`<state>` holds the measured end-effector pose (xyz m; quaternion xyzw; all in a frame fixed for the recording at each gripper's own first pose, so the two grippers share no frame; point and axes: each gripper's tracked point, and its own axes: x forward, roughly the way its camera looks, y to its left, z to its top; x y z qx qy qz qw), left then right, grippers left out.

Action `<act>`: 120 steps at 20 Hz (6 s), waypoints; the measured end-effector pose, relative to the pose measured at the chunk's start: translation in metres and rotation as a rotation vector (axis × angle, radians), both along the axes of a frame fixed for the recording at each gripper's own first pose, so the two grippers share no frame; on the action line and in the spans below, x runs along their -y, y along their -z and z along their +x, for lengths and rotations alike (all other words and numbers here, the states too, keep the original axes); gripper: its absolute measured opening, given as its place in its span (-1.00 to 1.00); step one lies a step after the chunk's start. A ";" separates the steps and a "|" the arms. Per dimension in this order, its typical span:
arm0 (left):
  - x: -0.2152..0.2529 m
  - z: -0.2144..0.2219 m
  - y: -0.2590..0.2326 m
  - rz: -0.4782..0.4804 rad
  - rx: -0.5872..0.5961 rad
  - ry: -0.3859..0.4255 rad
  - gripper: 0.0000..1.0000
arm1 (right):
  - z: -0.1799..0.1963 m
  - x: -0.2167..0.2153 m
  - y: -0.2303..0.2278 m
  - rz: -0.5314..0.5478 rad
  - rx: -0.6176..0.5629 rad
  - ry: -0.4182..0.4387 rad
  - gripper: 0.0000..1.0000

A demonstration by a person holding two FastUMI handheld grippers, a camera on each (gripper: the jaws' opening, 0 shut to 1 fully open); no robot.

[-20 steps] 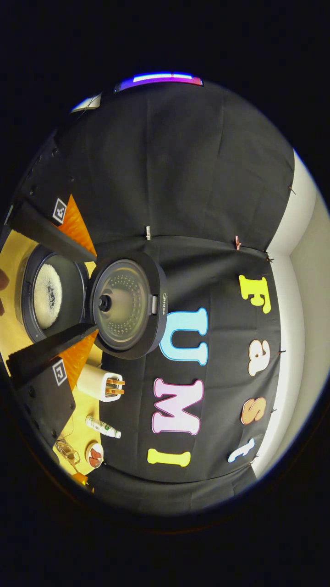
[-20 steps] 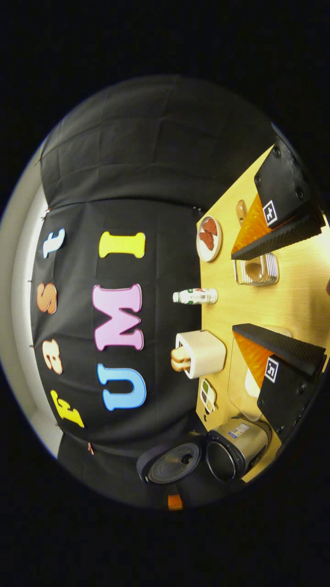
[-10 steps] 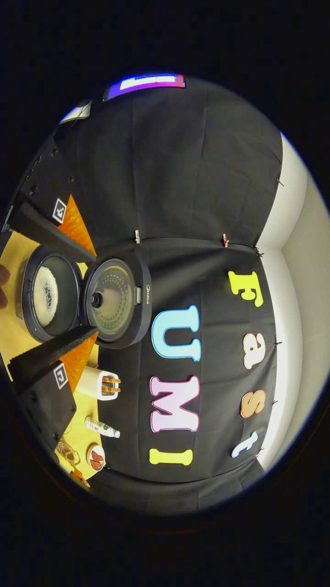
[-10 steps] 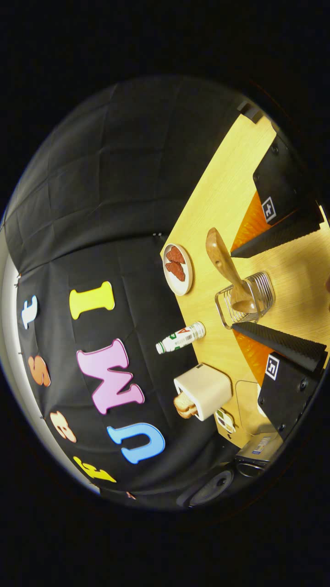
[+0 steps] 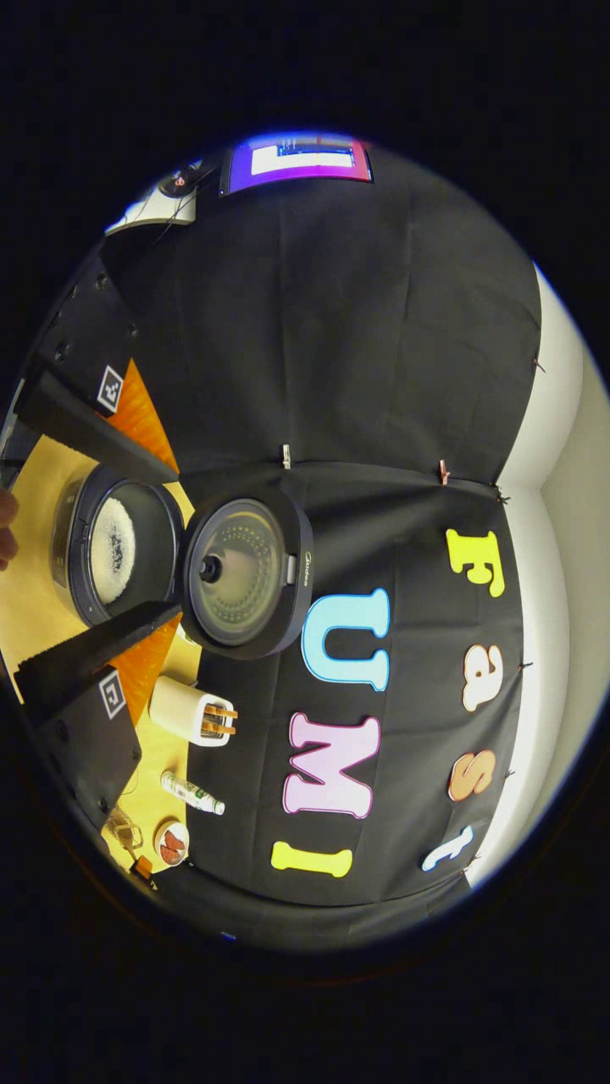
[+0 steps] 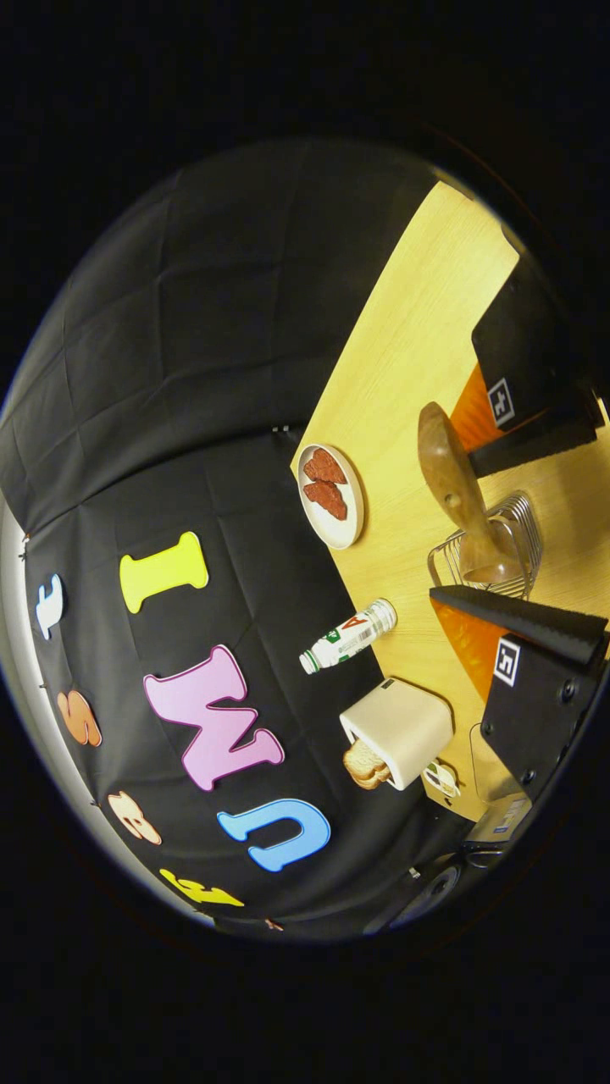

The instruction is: Close the left gripper, press the button to open the rice cooker; take a wooden spoon from the chopstick holder with the right hand, scoop a spoonful of rice and pour it into the rice cooker, then put the wooden spoon back into the chopstick holder.

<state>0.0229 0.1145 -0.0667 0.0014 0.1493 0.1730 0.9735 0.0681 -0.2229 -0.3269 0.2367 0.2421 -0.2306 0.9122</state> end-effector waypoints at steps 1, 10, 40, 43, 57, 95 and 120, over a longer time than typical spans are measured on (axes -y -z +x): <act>-0.002 -0.004 0.003 -0.001 -0.005 -0.010 0.89 | 0.001 0.002 0.001 -0.005 -0.007 -0.001 0.30; -0.005 -0.015 0.003 0.015 -0.018 -0.029 0.88 | 0.019 -0.008 -0.005 -0.033 -0.001 -0.048 -0.67; -0.036 0.016 0.000 0.089 0.030 0.115 0.87 | 0.090 -0.265 -0.060 -0.086 0.093 -0.449 -0.75; -0.044 0.018 0.003 0.089 0.028 0.128 0.87 | 0.088 -0.279 -0.033 -0.093 0.045 -0.444 -0.75; -0.068 0.024 0.023 0.093 0.005 0.158 0.88 | 0.070 -0.331 -0.026 0.148 0.012 -0.341 -0.75; -0.091 0.010 0.004 0.109 0.035 0.111 0.94 | 0.107 -0.383 -0.159 0.511 0.257 -0.331 -0.74; -0.105 -0.013 -0.007 0.092 0.062 0.033 0.94 | 0.066 -0.548 -0.201 -0.414 0.465 -1.171 -0.75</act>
